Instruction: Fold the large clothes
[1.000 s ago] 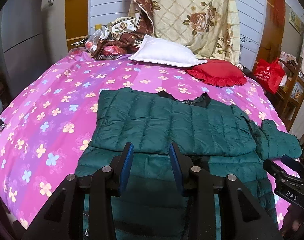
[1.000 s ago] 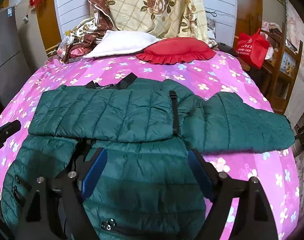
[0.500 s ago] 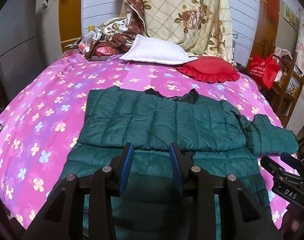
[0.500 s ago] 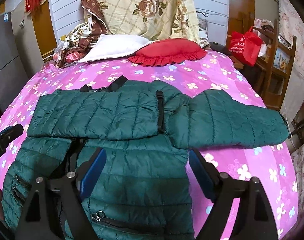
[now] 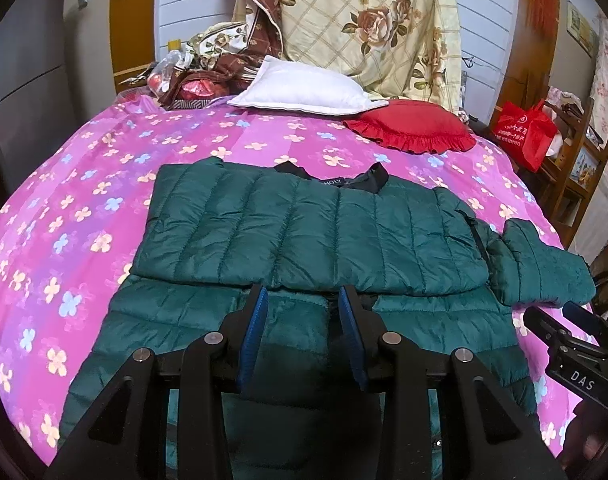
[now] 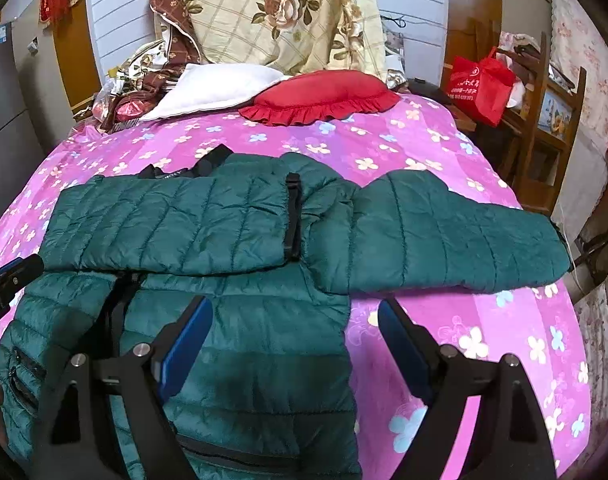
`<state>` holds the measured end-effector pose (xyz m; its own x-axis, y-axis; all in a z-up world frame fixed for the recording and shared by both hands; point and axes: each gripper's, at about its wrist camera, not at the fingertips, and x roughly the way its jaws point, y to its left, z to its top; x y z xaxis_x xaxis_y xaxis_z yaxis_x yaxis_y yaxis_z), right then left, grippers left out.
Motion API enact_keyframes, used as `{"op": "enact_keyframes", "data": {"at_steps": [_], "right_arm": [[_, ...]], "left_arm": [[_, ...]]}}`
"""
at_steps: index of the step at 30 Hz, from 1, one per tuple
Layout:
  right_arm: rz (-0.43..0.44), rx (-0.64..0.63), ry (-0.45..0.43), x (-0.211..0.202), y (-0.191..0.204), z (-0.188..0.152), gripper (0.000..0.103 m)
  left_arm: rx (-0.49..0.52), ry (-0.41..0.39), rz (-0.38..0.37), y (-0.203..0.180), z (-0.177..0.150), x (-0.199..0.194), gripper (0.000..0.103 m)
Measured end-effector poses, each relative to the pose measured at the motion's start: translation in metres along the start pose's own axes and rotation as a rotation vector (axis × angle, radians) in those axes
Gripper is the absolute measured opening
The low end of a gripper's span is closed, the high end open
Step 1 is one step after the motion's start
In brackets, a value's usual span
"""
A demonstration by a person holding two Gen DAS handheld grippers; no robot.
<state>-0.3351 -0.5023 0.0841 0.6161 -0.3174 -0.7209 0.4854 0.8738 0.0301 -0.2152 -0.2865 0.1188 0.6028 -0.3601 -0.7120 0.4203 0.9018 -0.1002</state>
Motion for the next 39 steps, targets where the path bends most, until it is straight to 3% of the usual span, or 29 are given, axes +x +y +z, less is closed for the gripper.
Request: {"op": "enact_keyframes", "data": {"at_steps": [18, 39], "right_arm": [[-0.035, 0.022, 0.018, 0.018, -0.025, 0.003, 0.088], [-0.053, 0.043, 0.042, 0.04, -0.05, 0.006, 0.088]], "left_arm": [[0.008, 0.018, -0.046, -0.025, 0.001, 0.017, 0.019], [0.034, 0.043, -0.05, -0.055, 0.004, 0.04, 0.019]]}}
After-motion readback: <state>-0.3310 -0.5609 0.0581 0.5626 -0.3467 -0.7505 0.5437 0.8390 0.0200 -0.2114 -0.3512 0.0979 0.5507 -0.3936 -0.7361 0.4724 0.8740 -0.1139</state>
